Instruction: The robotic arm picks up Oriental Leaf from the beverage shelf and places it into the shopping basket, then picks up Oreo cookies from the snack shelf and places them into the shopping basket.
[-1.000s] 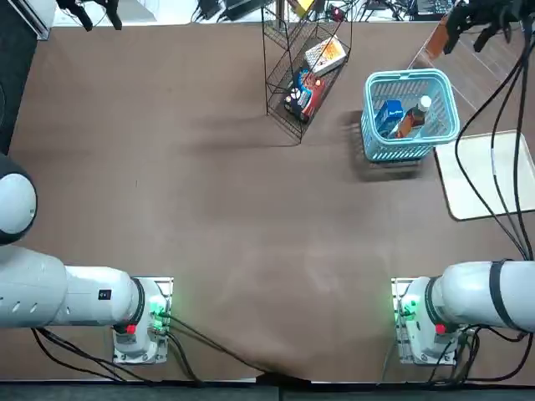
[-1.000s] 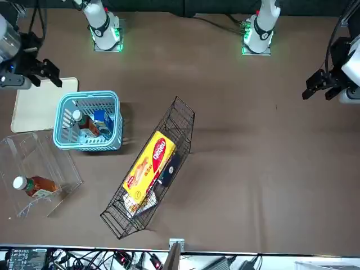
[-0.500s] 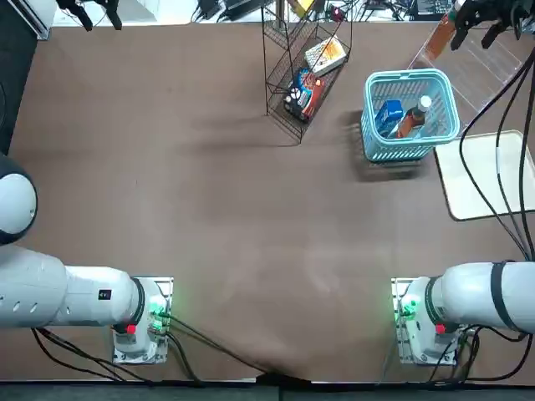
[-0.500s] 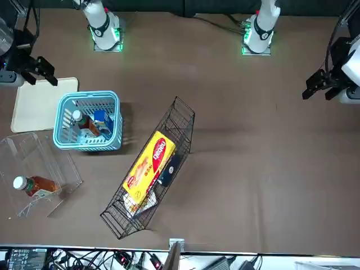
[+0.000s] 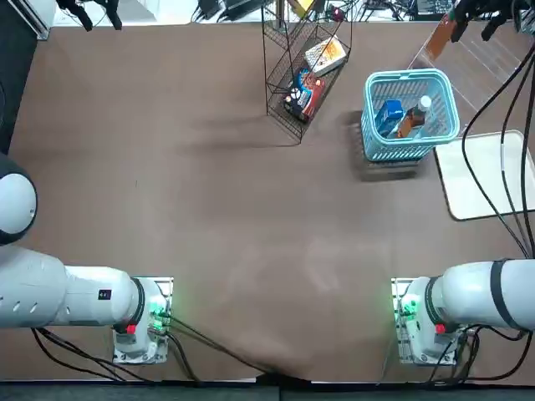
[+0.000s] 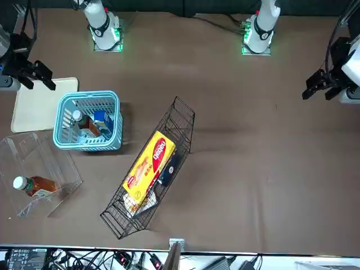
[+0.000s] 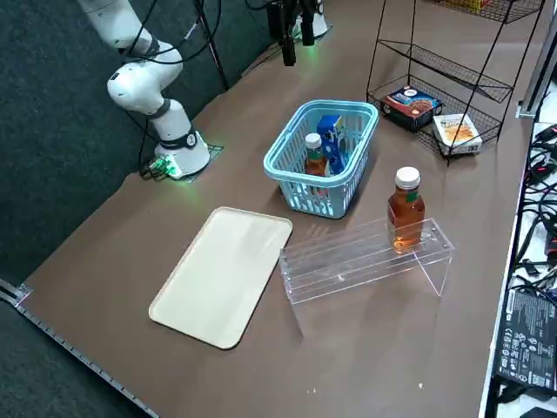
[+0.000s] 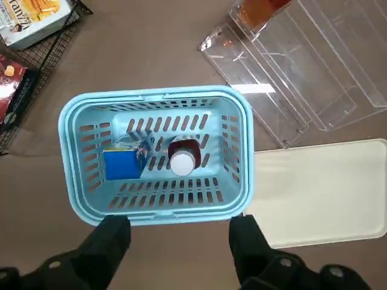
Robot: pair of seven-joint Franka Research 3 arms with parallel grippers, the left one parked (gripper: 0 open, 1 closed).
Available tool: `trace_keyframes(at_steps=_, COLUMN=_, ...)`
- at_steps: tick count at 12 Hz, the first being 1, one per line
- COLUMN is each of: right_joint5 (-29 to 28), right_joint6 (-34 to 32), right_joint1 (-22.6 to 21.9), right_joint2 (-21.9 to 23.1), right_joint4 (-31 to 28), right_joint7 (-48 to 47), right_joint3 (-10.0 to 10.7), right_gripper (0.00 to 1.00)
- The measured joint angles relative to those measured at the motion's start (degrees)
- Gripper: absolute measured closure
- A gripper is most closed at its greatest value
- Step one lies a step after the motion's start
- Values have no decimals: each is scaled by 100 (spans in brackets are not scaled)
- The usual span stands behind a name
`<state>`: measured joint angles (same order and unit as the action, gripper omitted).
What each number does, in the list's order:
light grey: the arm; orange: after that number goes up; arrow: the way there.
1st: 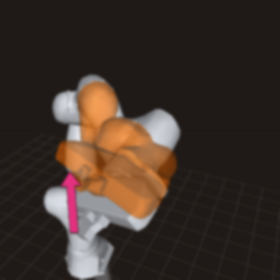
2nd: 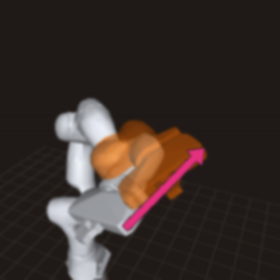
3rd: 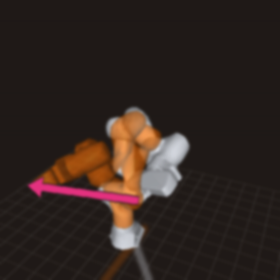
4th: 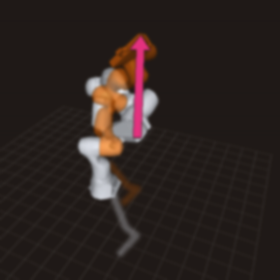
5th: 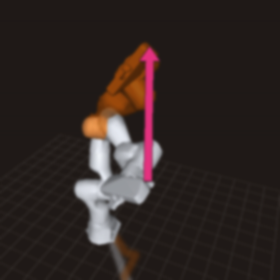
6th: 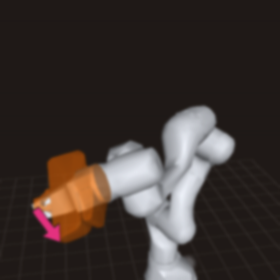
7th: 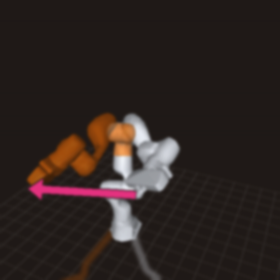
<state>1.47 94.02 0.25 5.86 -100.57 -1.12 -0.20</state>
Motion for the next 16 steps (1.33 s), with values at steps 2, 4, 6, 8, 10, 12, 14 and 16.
trace_keyframes(at_steps=2, right_joint5=0, right_joint6=3, right_joint1=-8, right_joint2=-35, right_joint4=17, right_joint7=-1, right_joint3=0, right_gripper=0)
trace_keyframes(at_steps=4, right_joint5=0, right_joint6=4, right_joint1=-20, right_joint2=-52, right_joint4=17, right_joint7=-4, right_joint3=0, right_gripper=0)
trace_keyframes(at_steps=6, right_joint5=0, right_joint6=6, right_joint1=-33, right_joint2=-62, right_joint4=20, right_joint7=-6, right_joint3=0, right_gripper=0)
trace_keyframes(at_steps=8, right_joint5=0, right_joint6=9, right_joint1=-39, right_joint2=-68, right_joint4=29, right_joint7=-7, right_joint3=0, right_gripper=0)
trace_keyframes(at_steps=10, right_joint5=0, right_joint6=9, right_joint1=-41, right_joint2=-74, right_joint4=40, right_joint7=-8, right_joint3=0, right_gripper=0)
trace_keyframes(at_steps=12, right_joint5=0, right_joint6=9, right_joint1=-46, right_joint2=-85, right_joint4=52, right_joint7=-12, right_joint3=0, right_gripper=0)
trace_keyframes(at_steps=14, right_joint5=0, right_joint6=9, right_joint1=-56, right_joint2=-85, right_joint4=55, right_joint7=-12, right_joint3=0, right_gripper=0)
trace_keyframes(at_steps=16, right_joint5=0, right_joint6=9, right_joint1=-62, right_joint2=-86, right_joint4=55, right_joint7=-15, right_joint3=0, right_gripper=0)
